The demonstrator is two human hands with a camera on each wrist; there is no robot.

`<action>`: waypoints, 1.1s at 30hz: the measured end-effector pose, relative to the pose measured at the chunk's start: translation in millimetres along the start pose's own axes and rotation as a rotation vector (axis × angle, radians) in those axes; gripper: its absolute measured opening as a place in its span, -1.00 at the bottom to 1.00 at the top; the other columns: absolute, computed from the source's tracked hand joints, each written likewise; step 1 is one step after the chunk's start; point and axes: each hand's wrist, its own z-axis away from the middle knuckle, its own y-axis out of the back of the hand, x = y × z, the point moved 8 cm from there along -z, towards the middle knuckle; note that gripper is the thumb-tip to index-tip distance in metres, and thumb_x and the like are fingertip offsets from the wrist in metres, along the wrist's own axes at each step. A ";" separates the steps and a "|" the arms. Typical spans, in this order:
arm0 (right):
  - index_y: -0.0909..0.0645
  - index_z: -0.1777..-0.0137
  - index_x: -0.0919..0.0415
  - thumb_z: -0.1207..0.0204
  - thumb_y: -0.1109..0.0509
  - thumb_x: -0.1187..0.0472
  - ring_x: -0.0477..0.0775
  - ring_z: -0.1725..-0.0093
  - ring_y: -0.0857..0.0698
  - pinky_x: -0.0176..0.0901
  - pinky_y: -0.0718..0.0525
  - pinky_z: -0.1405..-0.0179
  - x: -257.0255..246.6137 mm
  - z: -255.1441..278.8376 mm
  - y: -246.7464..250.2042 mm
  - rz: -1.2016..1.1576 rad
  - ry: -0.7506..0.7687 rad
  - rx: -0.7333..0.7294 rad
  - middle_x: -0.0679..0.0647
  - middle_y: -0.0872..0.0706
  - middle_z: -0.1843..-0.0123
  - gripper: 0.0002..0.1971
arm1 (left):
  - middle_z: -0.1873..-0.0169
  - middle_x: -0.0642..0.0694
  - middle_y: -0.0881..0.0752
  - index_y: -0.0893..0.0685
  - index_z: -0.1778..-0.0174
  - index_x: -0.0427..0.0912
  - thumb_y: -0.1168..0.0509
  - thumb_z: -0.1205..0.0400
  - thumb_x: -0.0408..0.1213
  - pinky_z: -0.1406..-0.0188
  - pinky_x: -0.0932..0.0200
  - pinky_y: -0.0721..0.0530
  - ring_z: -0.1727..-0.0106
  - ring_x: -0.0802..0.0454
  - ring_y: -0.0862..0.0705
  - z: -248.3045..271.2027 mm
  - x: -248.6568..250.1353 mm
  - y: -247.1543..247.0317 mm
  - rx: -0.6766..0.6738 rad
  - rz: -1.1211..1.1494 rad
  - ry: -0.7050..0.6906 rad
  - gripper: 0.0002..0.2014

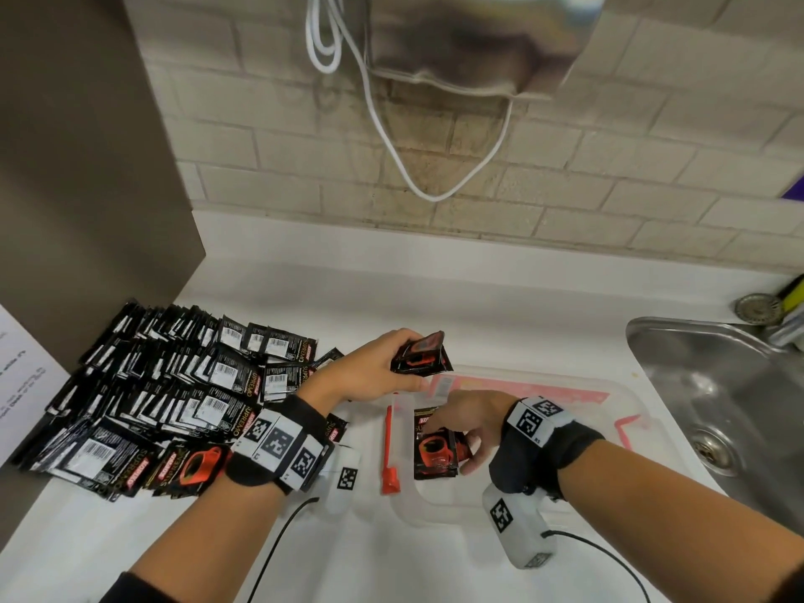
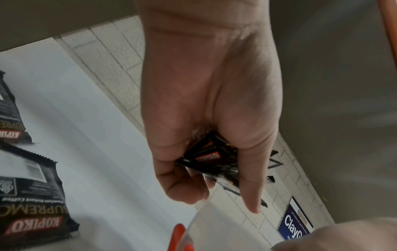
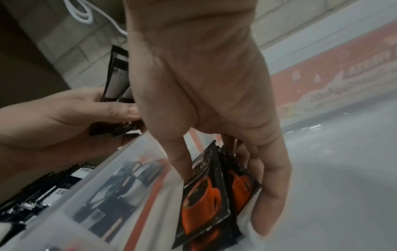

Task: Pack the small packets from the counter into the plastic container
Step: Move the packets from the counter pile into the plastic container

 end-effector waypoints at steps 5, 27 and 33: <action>-0.54 -0.35 0.26 -0.66 -0.31 0.27 0.30 -0.30 -0.66 0.29 -0.68 -0.30 10.5 -1.4 5.7 -0.050 0.001 0.009 0.28 -0.63 -0.35 -0.72 | -0.25 0.06 -0.63 -0.48 -0.45 0.04 -0.48 -0.61 -0.13 -0.23 0.23 -0.63 -0.23 0.18 -0.64 0.9 -3.7 0.0 -0.003 -0.006 -0.007 -0.49; -0.67 -0.08 0.29 -0.63 -0.41 0.04 0.27 -0.02 -0.78 0.22 -0.71 -0.27 12.0 18.8 -5.3 0.242 0.023 -0.154 0.17 -0.77 0.08 -0.72 | -0.22 0.07 -0.64 -0.47 -0.46 0.01 -0.47 -0.62 -0.19 0.07 0.52 -0.54 -0.14 0.26 -0.63 -1.9 -2.0 1.7 0.016 -0.044 0.001 -0.50; -0.61 -0.45 0.24 -0.71 -0.30 0.01 0.16 -0.36 -0.67 0.18 -0.59 -0.44 7.7 27.0 -26.4 0.422 0.075 -0.298 0.16 -0.68 -0.42 -0.57 | -0.21 0.10 -0.64 -0.49 -0.45 0.04 -0.48 -0.62 -0.18 0.04 0.52 -0.56 -0.14 0.29 -0.63 -1.5 -1.7 2.1 0.017 -0.048 -0.003 -0.50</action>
